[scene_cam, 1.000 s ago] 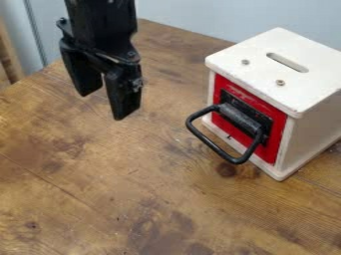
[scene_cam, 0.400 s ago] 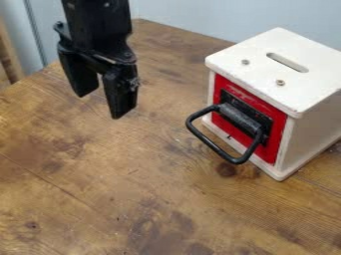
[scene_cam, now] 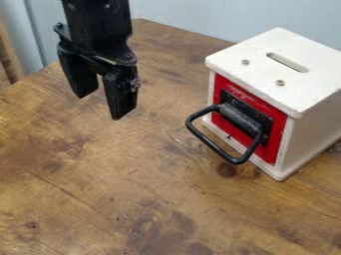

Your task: Close the drawer

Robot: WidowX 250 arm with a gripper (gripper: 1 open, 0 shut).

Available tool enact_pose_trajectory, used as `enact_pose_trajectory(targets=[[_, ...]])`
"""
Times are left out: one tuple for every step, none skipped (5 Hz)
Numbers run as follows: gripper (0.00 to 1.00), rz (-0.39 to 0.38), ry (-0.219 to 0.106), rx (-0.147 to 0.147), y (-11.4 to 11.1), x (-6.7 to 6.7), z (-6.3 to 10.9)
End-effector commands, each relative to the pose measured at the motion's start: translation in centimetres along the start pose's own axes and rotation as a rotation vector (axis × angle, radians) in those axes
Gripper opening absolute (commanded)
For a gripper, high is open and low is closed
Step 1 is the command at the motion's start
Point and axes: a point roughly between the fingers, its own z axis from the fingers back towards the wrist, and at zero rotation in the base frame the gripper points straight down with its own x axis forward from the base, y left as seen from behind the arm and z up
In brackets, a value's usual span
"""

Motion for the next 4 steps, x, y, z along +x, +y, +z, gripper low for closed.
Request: enact_pose_trajectory(targets=[[1.00, -0.014, -0.025, 0.006, -0.33, 0.26, 0.75], [1.00, -0.022, -0.023, 0.005, -0.54, 0.24, 0.62], [1.00, -0.029, -0.021, 0.003, -0.72, 0.24, 0.51], [1.00, -0.035, -0.019, 0.002, -0.87, 0.27, 0.48]])
